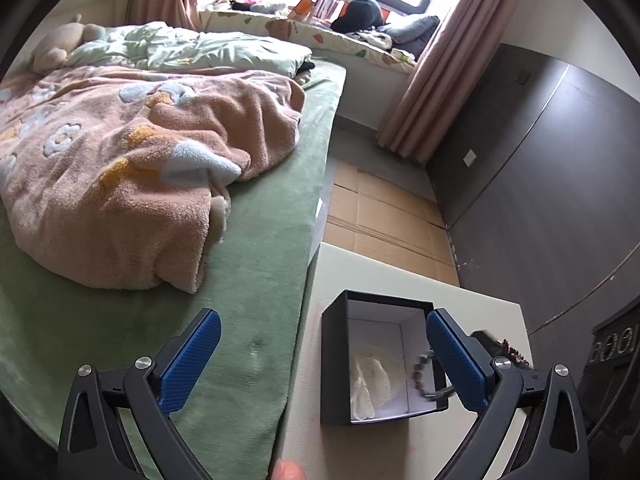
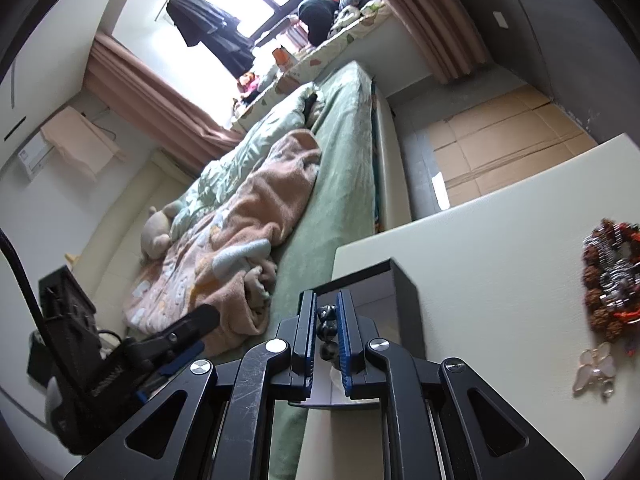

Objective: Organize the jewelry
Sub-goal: 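Carry flower and beaded bracelet into the black box and open both grippers, then move both grippers back from the box to the jewelry pile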

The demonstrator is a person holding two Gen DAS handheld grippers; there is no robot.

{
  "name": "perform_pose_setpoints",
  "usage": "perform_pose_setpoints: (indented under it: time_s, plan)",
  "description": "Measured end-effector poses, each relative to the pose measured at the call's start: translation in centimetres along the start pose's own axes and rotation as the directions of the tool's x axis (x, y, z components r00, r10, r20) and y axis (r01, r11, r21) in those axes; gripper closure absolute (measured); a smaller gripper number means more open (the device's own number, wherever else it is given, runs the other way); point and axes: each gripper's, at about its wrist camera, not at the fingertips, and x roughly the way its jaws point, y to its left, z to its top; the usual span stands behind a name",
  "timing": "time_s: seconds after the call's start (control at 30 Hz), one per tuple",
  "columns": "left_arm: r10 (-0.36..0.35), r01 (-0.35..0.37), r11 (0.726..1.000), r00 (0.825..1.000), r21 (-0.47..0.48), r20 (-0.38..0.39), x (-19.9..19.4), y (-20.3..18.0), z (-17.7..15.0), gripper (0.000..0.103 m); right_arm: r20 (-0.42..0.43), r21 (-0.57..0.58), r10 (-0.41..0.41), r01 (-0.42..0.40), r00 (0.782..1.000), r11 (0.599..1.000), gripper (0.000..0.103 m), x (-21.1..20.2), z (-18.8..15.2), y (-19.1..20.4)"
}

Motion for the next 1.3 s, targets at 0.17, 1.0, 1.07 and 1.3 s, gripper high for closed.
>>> perform_pose_setpoints:
  time_s: [0.17,1.0,1.07,1.3]
  plan:
    - [-0.031,0.031,0.999,0.999,0.023,0.017,-0.1,-0.4,-0.3,0.0,-0.081,0.022,0.061,-0.059,0.995,0.998,0.052,1.1,-0.7,0.1]
    - [-0.18,0.191,0.96,0.981,0.207,-0.069,-0.2,-9.2,-4.3,0.0,0.087,0.245,-0.378,0.348,0.922,0.905,0.027,-13.7,0.5,-10.0]
    - [-0.174,0.188,0.956,0.982,0.226,-0.078,-0.1,-10.0,-4.7,0.0,0.073,0.274,-0.381,0.349,0.922,0.896,0.027,-14.2,0.4,-11.0]
    - [-0.165,0.19,0.944,0.98,0.269,-0.11,0.6,-12.7,-6.3,0.001,0.035,0.325,-0.415,0.382,0.909,0.865,0.027,-16.3,-0.1,-13.5]
